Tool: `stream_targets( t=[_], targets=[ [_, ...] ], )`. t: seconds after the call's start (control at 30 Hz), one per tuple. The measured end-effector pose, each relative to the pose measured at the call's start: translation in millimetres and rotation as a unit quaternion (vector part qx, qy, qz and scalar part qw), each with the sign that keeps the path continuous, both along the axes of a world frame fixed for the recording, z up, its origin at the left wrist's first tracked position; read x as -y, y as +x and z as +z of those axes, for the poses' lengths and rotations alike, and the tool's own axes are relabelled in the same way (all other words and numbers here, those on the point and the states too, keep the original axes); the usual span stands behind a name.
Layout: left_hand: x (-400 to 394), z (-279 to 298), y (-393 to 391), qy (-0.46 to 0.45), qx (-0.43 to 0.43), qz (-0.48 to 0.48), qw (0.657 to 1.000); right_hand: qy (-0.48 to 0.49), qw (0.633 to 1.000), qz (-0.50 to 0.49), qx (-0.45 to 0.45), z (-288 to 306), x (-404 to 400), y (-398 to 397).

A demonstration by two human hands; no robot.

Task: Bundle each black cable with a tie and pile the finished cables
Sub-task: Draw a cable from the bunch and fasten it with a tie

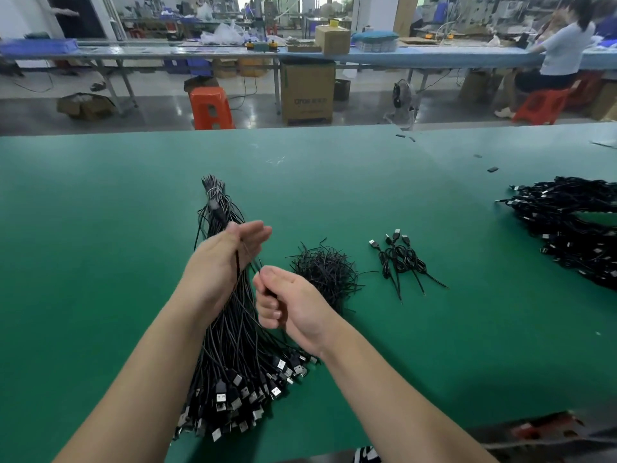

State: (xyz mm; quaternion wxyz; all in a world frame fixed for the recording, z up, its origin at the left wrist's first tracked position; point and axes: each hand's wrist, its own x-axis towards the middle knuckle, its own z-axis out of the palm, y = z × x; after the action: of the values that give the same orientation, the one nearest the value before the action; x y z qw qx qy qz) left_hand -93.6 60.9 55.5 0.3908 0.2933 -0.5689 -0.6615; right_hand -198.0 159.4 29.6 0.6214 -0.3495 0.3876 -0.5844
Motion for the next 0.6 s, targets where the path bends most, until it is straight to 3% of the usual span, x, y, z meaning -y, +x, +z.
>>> stream_targets(
  t=[0.13,0.23,0.3,0.37,0.4,0.47,0.6],
  targets=[
    [7.3,25.9,-0.9,0.206,-0.255,0.016,0.945,0.02,0.998,0.016,0.058,-11.3,-0.7,9.1],
    [12.2,38.9,20.6,0.247,-0.267,-0.158,0.918,0.047,0.992,0.013,0.116,-19.5,-1.8,5.2],
    [11.9,42.0,34.9,0.197,-0.153,-0.344,0.905,0.059,0.987,0.009,0.151,-21.5,-2.8,0.7],
    [9.5,42.4,41.5,0.038,0.06,-0.431,0.899,0.065,0.988,0.002,0.141,-21.1,-3.5,-4.5],
    [9.2,41.2,42.0,-0.015,0.155,-0.445,0.882,0.065,0.991,0.0,0.12,-20.0,-3.5,-6.7],
    [4.0,41.2,37.5,-0.033,0.283,-0.438,0.852,0.057,0.996,-0.002,0.069,-15.9,-3.2,-9.3],
    [-4.7,35.3,26.2,-0.046,0.398,-0.349,0.847,0.034,0.999,-0.035,-0.018,-10.7,-0.4,-7.8]
  ],
)
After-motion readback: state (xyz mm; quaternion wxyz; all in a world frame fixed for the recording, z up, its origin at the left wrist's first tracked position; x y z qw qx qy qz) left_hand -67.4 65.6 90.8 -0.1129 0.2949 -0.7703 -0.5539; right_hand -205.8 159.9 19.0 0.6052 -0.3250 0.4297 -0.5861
